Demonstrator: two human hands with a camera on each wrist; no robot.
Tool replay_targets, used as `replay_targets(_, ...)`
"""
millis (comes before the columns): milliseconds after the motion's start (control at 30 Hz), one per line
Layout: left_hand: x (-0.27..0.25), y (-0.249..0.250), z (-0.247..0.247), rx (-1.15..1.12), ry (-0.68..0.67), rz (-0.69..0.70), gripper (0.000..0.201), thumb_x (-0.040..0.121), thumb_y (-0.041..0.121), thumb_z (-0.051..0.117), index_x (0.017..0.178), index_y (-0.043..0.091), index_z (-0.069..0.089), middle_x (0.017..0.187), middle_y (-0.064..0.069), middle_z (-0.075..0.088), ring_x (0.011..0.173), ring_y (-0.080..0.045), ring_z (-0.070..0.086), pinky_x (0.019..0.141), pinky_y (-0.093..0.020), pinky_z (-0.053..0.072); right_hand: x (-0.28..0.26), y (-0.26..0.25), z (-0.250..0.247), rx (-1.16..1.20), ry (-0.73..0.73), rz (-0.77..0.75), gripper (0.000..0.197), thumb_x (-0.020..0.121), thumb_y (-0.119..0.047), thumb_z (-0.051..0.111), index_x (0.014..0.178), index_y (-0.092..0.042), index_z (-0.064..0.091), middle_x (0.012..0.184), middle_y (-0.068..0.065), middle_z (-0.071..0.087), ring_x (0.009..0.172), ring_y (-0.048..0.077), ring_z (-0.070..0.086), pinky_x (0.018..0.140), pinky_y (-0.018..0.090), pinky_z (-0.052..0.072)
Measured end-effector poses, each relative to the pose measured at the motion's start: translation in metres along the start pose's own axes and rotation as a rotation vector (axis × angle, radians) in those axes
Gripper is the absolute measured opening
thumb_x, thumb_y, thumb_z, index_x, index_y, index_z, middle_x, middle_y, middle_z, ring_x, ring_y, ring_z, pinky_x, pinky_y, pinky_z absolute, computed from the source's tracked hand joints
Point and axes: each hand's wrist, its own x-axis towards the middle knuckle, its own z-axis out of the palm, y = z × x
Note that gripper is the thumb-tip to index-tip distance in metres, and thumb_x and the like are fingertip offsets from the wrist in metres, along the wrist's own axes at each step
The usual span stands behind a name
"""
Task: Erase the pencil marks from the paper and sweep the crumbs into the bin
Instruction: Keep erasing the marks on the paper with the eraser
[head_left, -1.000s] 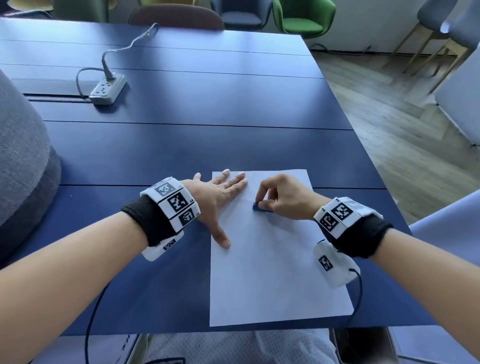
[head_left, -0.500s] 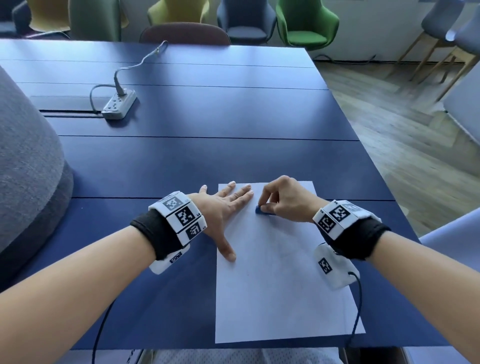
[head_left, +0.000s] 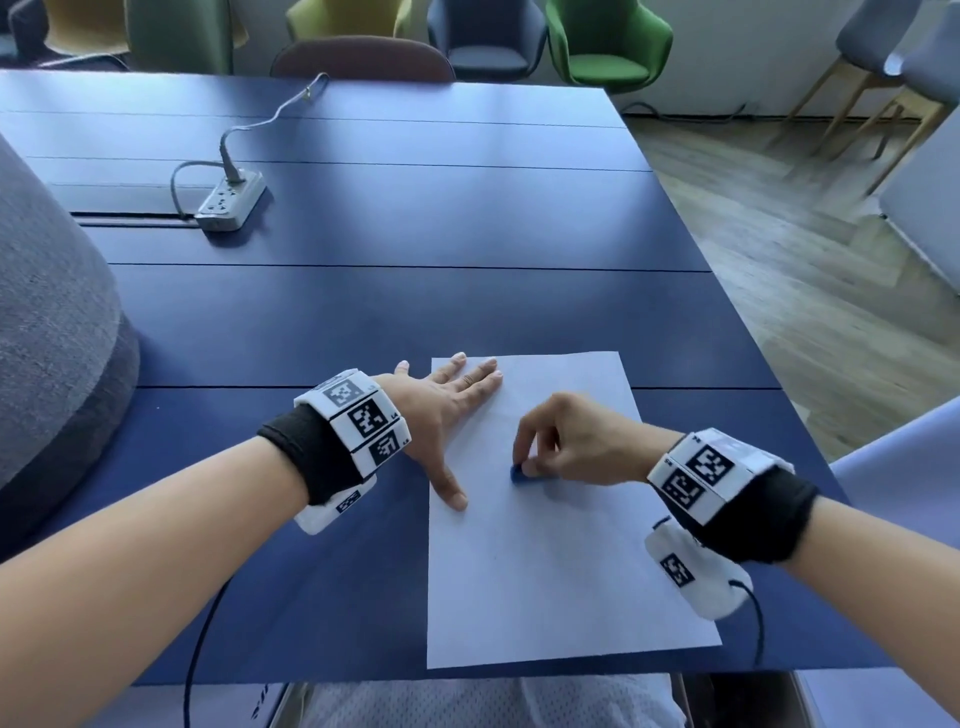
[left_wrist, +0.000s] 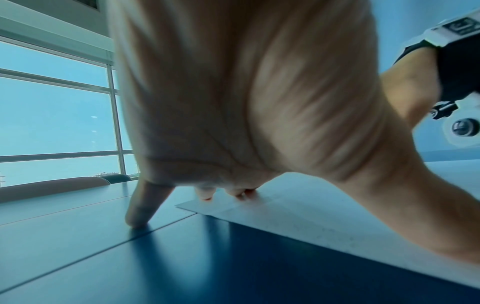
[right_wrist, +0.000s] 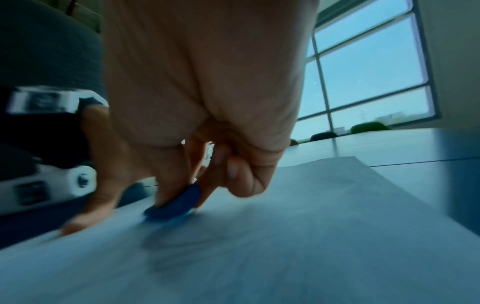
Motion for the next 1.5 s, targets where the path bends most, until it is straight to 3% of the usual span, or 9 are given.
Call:
replay_targets(233,0.002,-0.001,0.001,0.002,0.006,-0.003,0.150,0.051,0.077,0.076,0.146,0.032,-0.031,0.151,0.022,-0.037,0.141,-0.012,-0.034,0.112,-0.069,-0.004,-0.014,-0.004,0.005,0.009,-0.084,-0.011,0.008,0.079,-0.015,0.072,0.079,-0.022,0.074,0.059,-0.010,0.051,0.049,0.002,0.045,0.046,0.009,0.035)
replay_targets(367,0.002,-0.001,0.000,-0.004,-0.001,-0.003,0.150,0.051,0.078,0.076,0.146,0.032,-0.031,0.150,0.023,-0.038,0.140,-0.011,-0.035,0.112,-0.068,-0.004,-0.006,-0.002,0.002,0.003,0.106,0.004,0.008,0.079,-0.012,0.071,0.080,-0.019,0.074,0.063,-0.009,0.055,0.053,0.004,0.047,0.050,0.008,0.037)
replay_targets(500,0.002,-0.001,0.000,0.009,0.001,-0.011,0.151,0.051,0.077,0.076,0.147,0.031,-0.031,0.151,0.021,-0.037,0.140,-0.012,-0.035,0.112,-0.069,-0.003,-0.022,-0.004,0.011,-0.025,-0.122,-0.023,0.008,0.079,-0.014,0.071,0.080,-0.021,0.074,0.063,-0.008,0.054,0.052,0.005,0.045,0.049,0.011,0.036)
replay_targets(667,0.001,0.001,-0.001,0.003,-0.002,-0.012,0.151,0.051,0.077,0.076,0.147,0.031,-0.031,0.151,0.022,-0.037,0.141,-0.012,-0.034,0.112,-0.068,-0.003,-0.020,0.002,0.011,-0.010,0.095,-0.006,0.008,0.081,-0.015,0.069,0.082,-0.021,0.073,0.068,-0.006,0.059,0.057,0.005,0.049,0.053,0.012,0.037)
replay_targets(833,0.000,0.001,-0.001,0.013,0.008,-0.012,0.150,0.052,0.076,0.077,0.148,0.030,-0.029,0.152,0.022,-0.035,0.142,-0.013,-0.033,0.112,-0.069,-0.002,-0.044,-0.004,0.025,-0.021,-0.169,-0.052,0.008,0.079,-0.018,0.071,0.083,-0.024,0.074,0.078,0.002,0.065,0.066,0.014,0.057,0.059,0.023,0.048)
replay_targets(1000,-0.001,0.003,-0.002,0.006,0.018,-0.017,0.150,0.052,0.075,0.077,0.148,0.030,-0.028,0.153,0.022,-0.034,0.142,-0.011,-0.032,0.113,-0.066,-0.002,-0.042,0.004,0.028,0.050,0.076,-0.016,0.006,0.083,-0.019,0.069,0.082,-0.024,0.071,0.074,-0.001,0.062,0.056,0.004,0.048,0.052,0.012,0.038)
replay_targets(1167,-0.003,0.004,-0.002,0.006,0.021,-0.019,0.148,0.054,0.074,0.078,0.148,0.030,-0.028,0.154,0.021,-0.033,0.143,-0.012,-0.030,0.113,-0.066,0.000,-0.061,-0.004,0.035,0.030,-0.164,-0.056,0.007,0.081,-0.020,0.071,0.083,-0.027,0.072,0.078,0.003,0.063,0.067,0.014,0.055,0.063,0.026,0.048)
replay_targets(1300,-0.003,0.004,-0.002,0.004,0.024,-0.015,0.148,0.053,0.075,0.077,0.148,0.030,-0.028,0.153,0.022,-0.033,0.143,-0.011,-0.031,0.113,-0.066,-0.001,-0.057,0.002,0.035,0.034,0.093,-0.030,0.006,0.084,-0.020,0.068,0.083,-0.026,0.069,0.080,-0.003,0.060,0.067,0.004,0.051,0.059,0.014,0.038)
replay_targets(1500,-0.004,0.004,-0.002,0.010,0.025,-0.018,0.149,0.053,0.074,0.078,0.149,0.029,-0.027,0.154,0.021,-0.032,0.143,-0.012,-0.030,0.114,-0.066,0.001,-0.066,-0.009,0.042,-0.036,-0.085,-0.078,0.007,0.082,-0.023,0.070,0.088,-0.028,0.071,0.081,-0.005,0.059,0.074,0.008,0.054,0.066,0.019,0.044)
